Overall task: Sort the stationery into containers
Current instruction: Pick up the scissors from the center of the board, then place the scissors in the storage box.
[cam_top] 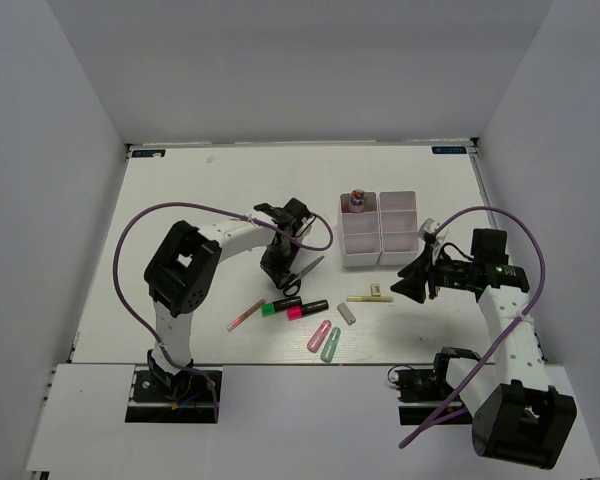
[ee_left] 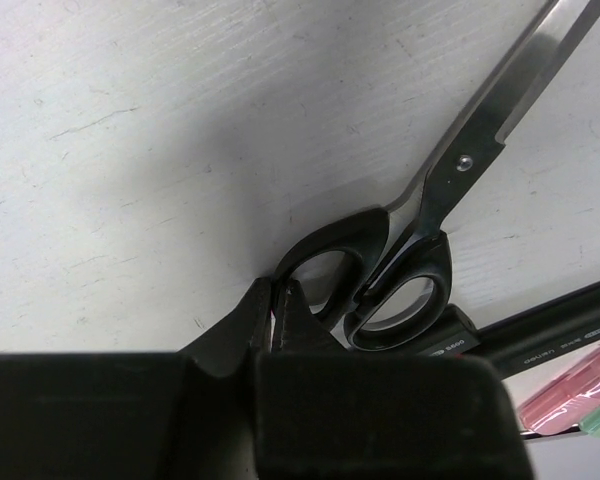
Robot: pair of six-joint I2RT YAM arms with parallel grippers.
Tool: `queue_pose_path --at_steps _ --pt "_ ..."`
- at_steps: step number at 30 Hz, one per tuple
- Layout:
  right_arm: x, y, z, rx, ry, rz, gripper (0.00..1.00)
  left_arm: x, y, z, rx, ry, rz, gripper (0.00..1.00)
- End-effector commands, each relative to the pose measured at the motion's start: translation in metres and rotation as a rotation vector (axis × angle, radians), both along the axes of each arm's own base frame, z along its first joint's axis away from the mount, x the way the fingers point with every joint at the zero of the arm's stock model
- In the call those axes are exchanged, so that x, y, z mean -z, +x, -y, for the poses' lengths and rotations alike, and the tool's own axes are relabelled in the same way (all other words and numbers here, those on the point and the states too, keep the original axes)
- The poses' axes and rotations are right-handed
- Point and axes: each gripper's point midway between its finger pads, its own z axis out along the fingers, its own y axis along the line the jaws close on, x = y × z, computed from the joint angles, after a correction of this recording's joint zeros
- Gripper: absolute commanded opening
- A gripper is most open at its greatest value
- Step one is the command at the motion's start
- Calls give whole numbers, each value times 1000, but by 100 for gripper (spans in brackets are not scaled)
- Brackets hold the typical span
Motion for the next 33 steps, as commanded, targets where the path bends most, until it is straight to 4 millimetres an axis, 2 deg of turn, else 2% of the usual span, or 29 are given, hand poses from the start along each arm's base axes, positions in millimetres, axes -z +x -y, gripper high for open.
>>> queue_pose_path --at_steps 1,7,11,20,22,26,27,28,30,31,32,33 --pt "-5 -3 -2 -16 24 8 55 6 -2 2 -13 -2 -13 0" --pt "-5 -4 -2 -13 28 7 55 -43 14 21 -80 -200 25 0" --pt "-5 -3 -1 -10 31 8 56 -75 25 23 -114 -297 67 0" --pt "-6 -3 -1 -11 34 13 58 -124 34 22 -62 -330 183 0" --pt "-7 -3 -1 -11 34 14 58 -140 37 26 -60 -360 204 0" --pt "-7 -3 -1 -10 33 13 59 -175 33 49 -45 -488 197 0" --pt "-7 -3 -1 -8 33 14 59 -175 36 47 -47 -461 220 0" --pt "-6 -3 0 -5 33 8 59 -189 31 51 22 -432 247 0" --pt "-7 -3 0 -4 33 14 59 -181 43 40 39 -293 305 0" --pt "-8 -3 0 -5 35 15 59 -199 43 44 111 -274 340 0" --pt "-8 -2 0 -3 35 21 59 -195 42 41 128 -234 323 0" --pt "-8 -2 0 -1 35 17 59 -199 48 35 134 -177 356 0"
